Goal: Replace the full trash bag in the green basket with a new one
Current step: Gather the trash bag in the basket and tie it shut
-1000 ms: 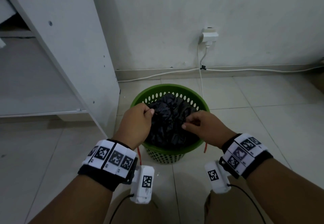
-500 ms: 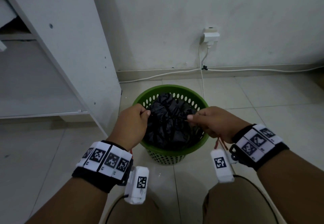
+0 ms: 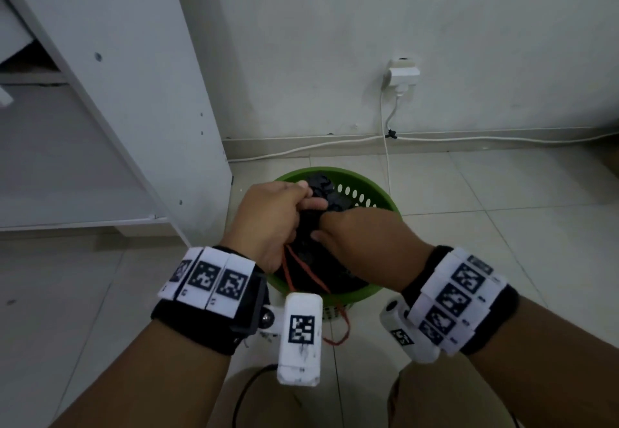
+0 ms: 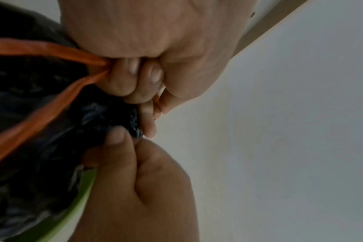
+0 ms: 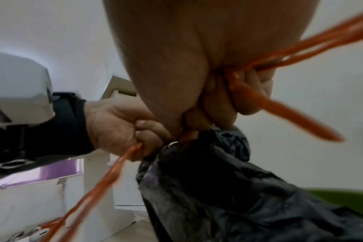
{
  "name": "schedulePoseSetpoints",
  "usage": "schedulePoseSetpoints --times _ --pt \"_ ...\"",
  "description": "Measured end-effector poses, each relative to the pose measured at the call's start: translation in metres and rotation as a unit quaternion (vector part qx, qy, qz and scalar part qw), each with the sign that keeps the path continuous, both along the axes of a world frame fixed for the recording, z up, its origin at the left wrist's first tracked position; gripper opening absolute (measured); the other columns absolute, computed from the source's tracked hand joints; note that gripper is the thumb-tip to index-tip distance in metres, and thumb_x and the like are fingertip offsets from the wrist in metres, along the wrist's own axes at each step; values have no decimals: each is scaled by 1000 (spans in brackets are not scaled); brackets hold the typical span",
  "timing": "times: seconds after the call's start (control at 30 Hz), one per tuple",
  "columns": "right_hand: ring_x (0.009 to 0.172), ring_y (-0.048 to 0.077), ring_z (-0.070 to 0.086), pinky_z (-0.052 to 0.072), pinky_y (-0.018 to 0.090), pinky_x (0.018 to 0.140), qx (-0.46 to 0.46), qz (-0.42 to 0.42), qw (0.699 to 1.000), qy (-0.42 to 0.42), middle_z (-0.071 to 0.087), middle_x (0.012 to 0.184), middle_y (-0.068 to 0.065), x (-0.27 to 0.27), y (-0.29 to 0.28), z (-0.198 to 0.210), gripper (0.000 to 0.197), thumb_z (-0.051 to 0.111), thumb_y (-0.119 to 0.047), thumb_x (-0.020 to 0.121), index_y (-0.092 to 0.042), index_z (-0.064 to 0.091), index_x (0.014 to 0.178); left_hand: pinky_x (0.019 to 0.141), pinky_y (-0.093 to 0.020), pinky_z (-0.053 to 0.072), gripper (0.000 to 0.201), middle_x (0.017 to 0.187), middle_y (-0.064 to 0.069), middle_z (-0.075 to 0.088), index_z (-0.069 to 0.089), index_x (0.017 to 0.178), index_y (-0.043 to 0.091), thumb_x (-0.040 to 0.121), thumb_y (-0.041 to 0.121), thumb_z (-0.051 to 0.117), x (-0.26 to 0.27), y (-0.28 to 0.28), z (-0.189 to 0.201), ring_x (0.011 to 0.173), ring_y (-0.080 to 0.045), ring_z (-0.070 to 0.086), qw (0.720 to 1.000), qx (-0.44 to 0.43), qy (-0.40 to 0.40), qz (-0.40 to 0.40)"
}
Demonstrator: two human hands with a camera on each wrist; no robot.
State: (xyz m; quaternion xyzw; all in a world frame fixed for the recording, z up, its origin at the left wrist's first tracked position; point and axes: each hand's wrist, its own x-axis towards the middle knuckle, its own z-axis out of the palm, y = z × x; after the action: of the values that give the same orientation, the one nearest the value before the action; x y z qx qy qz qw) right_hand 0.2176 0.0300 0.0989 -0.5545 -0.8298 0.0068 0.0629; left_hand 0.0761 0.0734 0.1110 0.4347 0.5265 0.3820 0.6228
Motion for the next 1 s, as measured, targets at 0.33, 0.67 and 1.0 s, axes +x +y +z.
schedulePoseSetpoints --times 0.33,0.67,1.0 --pt "79 10 58 45 26 73 -120 45 983 130 66 87 -4 21 11 22 23 46 -25 101 -14 65 92 78 -33 48 40 79 0 71 71 79 14 99 29 40 -18 -10 -17 81 -13 65 923 251 195 -215" --pt "29 11 37 31 22 36 -157 -63 852 496 45 39 -3 22 8 9 27 39 -22 106 -8 53 88 59 -29 48 11 67 5 63 62 78 22 89 20 59 -13 -6 -25 63 -11 59 845 400 282 -214" --pt "47 2 51 39 13 53 -92 -66 923 369 63 60 -3 17 27 1 33 46 -28 103 -10 58 77 57 -13 46 18 66 7 61 55 92 22 85 10 67 -16 -17 -33 66 -9 60 849 434 286 -94"
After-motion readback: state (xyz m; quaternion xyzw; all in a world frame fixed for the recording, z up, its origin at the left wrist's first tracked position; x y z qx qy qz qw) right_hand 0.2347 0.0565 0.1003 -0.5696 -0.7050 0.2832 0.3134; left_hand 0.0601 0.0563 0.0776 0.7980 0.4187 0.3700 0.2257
